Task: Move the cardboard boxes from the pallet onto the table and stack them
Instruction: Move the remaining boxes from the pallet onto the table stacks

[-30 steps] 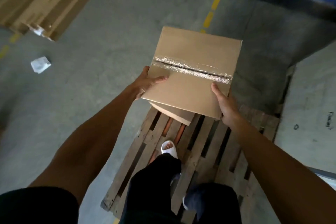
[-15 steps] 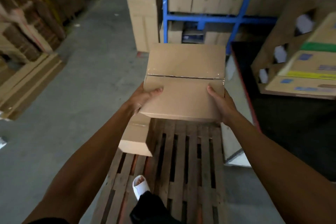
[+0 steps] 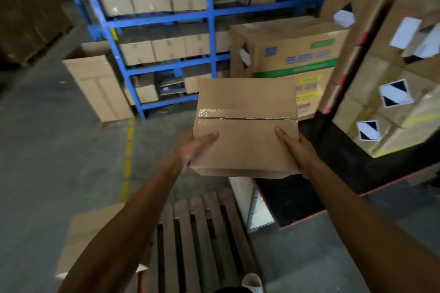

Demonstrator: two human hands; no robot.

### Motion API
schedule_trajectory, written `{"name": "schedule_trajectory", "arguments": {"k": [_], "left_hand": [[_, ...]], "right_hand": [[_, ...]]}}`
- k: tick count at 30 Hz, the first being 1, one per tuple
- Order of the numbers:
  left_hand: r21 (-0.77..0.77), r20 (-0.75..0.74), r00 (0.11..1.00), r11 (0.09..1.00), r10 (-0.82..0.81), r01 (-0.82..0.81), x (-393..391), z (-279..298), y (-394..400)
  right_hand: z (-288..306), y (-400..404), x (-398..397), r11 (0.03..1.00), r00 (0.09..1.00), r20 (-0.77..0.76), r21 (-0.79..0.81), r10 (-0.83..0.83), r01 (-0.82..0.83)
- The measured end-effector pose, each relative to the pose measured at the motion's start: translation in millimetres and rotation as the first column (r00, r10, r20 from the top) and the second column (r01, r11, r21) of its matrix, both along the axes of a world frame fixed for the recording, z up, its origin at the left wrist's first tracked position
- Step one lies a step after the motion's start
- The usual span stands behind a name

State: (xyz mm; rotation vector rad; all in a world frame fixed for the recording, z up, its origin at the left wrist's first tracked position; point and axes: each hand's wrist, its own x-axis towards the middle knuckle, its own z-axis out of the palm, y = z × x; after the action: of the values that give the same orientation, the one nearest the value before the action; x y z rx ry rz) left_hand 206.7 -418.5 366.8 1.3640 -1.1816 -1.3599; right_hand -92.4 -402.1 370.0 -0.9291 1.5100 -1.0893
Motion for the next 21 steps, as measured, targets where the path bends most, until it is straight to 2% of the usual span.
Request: {"name": "schedule_trajectory", "arguments": {"k": [3,10,17,21], "left_hand": [[-0.009,0.023,0.998,0.998,-0.060,0.060,-55,-10,-37],[0.004,-0.008,0.987,0.987,-0.160,0.160,-163,-40,-114],[0.084,-0.039,0.990,0.987,-0.132,0.135,-258,-74,-151],[0.105,-0.040,0.999,0.994,-0.036,0.040,-319,-115,-170]], "right_hand": [[-8,-21,-50,0.997,0.997,-0.003,0.005,-0.081,0.081],[-20,-68,-157,0.989,0.991,-0.009,0.069,-0.132,0.133],[-60,-125,-254,0.986,0.998,-0.052,0.159,-0.035,0.043],[-92,-170,-312,0.992,0.994,-0.095,0.117,0.054,-0.042]]}}
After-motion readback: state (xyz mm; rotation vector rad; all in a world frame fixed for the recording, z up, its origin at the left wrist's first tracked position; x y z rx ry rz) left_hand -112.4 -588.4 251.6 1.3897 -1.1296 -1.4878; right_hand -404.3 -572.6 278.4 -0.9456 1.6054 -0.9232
